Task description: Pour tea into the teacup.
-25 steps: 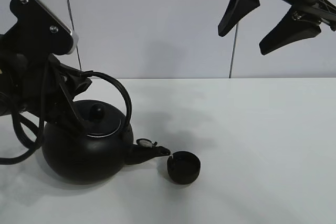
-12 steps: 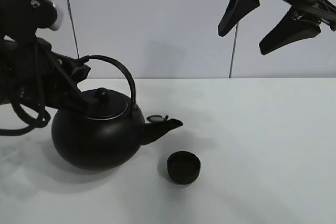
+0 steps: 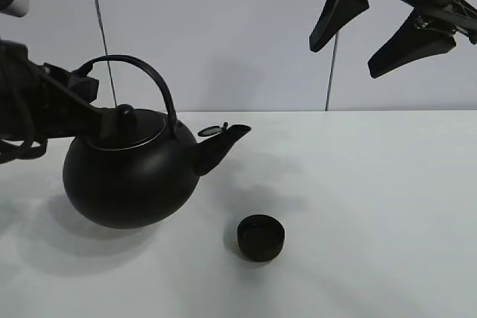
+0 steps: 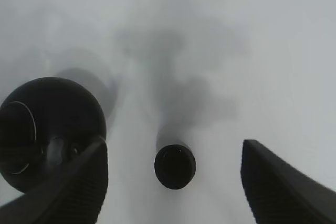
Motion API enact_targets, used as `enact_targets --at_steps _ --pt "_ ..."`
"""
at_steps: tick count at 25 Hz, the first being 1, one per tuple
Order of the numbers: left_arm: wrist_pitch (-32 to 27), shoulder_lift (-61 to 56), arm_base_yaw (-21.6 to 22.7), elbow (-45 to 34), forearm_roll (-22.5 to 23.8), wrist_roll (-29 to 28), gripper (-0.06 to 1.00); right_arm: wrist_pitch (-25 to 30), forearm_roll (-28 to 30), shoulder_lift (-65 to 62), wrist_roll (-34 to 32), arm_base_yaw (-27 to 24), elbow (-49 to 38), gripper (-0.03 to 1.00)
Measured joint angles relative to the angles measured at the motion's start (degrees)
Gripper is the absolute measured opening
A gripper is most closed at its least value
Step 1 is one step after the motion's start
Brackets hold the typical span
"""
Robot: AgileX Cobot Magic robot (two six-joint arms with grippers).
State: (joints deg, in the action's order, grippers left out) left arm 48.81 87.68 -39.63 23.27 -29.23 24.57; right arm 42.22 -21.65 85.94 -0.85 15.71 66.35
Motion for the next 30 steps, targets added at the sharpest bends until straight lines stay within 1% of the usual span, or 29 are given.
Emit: enact_targets --at_steps 3,6,9,13,16,19,22,30 --pt "3.7 0.0 0.7 -3.1 -0.2 -3.4 0.12 0.0 0.0 0.0 0.0 0.0 0.0 0.49" --pt "5.9 0.0 2.5 -5.9 -0.2 -6.5 0.12 0.0 0.0 0.0 0.0 0.0 0.0 0.49" --pt "7.5 -0.2 4.2 -8.1 0.3 -8.0 0.12 0.0 0.0 0.0 0.0 0.0 0.0 0.49" --pt "9.2 -0.1 5.4 -9.1 0.8 -9.0 0.12 0.0 0.0 0.0 0.0 0.0 0.0 0.49" --pt "10.9 2.4 5.6 -9.2 1.6 -9.8 0.12 0.0 0.0 0.0 0.0 0.0 0.0 0.49" --pt "10.8 6.0 5.6 -9.2 3.3 -11.1 0.12 0.1 0.0 0.0 0.0 0.0 0.0 0.49" --pt "10.7 7.5 5.6 -9.2 3.9 -11.0 0.12 0.3 0.0 0.0 0.0 0.0 0.0 0.49" --pt "10.8 7.5 5.6 -9.2 3.9 -6.8 0.12 0.4 0.0 0.0 0.0 0.0 0.0 0.49"
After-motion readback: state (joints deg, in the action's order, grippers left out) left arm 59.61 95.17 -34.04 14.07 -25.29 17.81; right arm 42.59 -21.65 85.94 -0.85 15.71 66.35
